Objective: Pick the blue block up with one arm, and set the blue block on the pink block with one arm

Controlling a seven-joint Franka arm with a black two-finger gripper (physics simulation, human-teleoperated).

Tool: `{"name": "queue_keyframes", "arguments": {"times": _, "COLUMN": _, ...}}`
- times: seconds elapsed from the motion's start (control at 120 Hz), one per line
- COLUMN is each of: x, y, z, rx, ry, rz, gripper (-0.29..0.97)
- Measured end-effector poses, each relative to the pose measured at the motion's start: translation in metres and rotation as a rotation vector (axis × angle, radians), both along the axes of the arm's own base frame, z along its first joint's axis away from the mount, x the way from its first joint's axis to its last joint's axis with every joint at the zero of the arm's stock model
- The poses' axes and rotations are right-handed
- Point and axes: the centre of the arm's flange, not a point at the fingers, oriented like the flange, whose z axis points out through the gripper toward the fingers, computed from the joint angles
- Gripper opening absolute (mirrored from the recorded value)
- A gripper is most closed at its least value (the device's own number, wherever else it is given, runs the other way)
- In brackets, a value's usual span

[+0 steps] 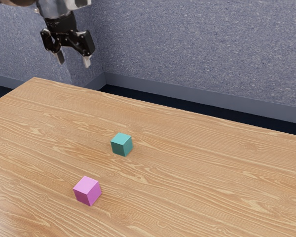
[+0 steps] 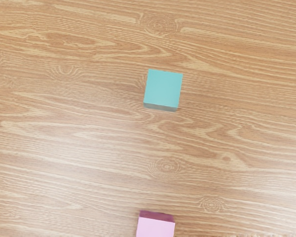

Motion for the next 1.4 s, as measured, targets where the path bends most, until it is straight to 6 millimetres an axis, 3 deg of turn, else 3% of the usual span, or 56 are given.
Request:
{"name": "queue_keyframes", "arguments": {"times": 0.075, "x": 0.018, "y": -0.057, "z": -0.037, "rx": 0.019, "ry": 0.007, "rz": -0.095, "gripper": 0.66}}
{"name": "queue_keyframes", "arguments": {"times": 0.208, "x": 0.023, "y": -0.148, "z": -0.063, "rx": 0.028, "ry": -0.029, "rz": -0.262, "gripper": 0.66}}
{"name": "queue_keyframes", "arguments": {"times": 0.267, "x": 0.022, "y": -0.177, "z": -0.072, "rx": 0.028, "ry": -0.038, "rz": -0.315, "gripper": 0.66}}
{"name": "queue_keyframes", "arguments": {"times": 0.308, "x": 0.029, "y": -0.184, "z": -0.088, "rx": 0.032, "ry": -0.025, "rz": -0.325, "gripper": 0.66}}
{"name": "queue_keyframes", "arguments": {"times": 0.342, "x": 0.048, "y": -0.172, "z": -0.114, "rx": 0.038, "ry": 0.002, "rz": -0.296, "gripper": 0.65}}
{"name": "queue_keyframes", "arguments": {"times": 0.4, "x": 0.101, "y": -0.102, "z": -0.155, "rx": 0.052, "ry": 0.028, "rz": -0.165, "gripper": 0.65}}
{"name": "queue_keyframes", "arguments": {"times": 0.442, "x": 0.136, "y": -0.069, "z": -0.179, "rx": 0.064, "ry": 0.028, "rz": -0.109, "gripper": 0.66}}
{"name": "queue_keyframes", "arguments": {"times": 0.575, "x": 0.211, "y": -0.039, "z": -0.245, "rx": 0.057, "ry": -0.003, "rz": -0.074, "gripper": 0.66}}
{"name": "queue_keyframes", "arguments": {"times": 0.658, "x": 0.239, "y": -0.011, "z": -0.292, "rx": 0.010, "ry": -0.015, "rz": -0.057, "gripper": 0.66}}
{"name": "queue_keyframes", "arguments": {"times": 0.725, "x": 0.254, "y": 0.007, "z": -0.314, "rx": -0.013, "ry": -0.020, "rz": -0.043, "gripper": 0.66}}
{"name": "queue_keyframes", "arguments": {"times": 0.817, "x": 0.265, "y": 0.023, "z": -0.338, "rx": -0.050, "ry": -0.005, "rz": -0.042, "gripper": 0.66}}
{"name": "queue_keyframes", "arguments": {"times": 0.892, "x": 0.262, "y": 0.028, "z": -0.357, "rx": -0.075, "ry": 0.051, "rz": -0.058, "gripper": 0.66}}
{"name": "queue_keyframes", "arguments": {"times": 0.958, "x": 0.253, "y": 0.036, "z": -0.378, "rx": -0.096, "ry": 0.120, "rz": -0.062, "gripper": 0.66}}
{"name": "queue_keyframes", "arguments": {"times": 1.025, "x": 0.229, "y": 0.041, "z": -0.398, "rx": -0.116, "ry": 0.203, "rz": -0.066, "gripper": 0.66}}
{"name": "queue_keyframes", "arguments": {"times": 1.142, "x": 0.209, "y": 0.040, "z": -0.390, "rx": -0.118, "ry": 0.221, "rz": -0.109, "gripper": 0.66}}
{"name": "queue_keyframes", "arguments": {"times": 1.4, "x": 0.208, "y": 0.035, "z": -0.396, "rx": -0.107, "ry": 0.173, "rz": -0.269, "gripper": 0.66}}
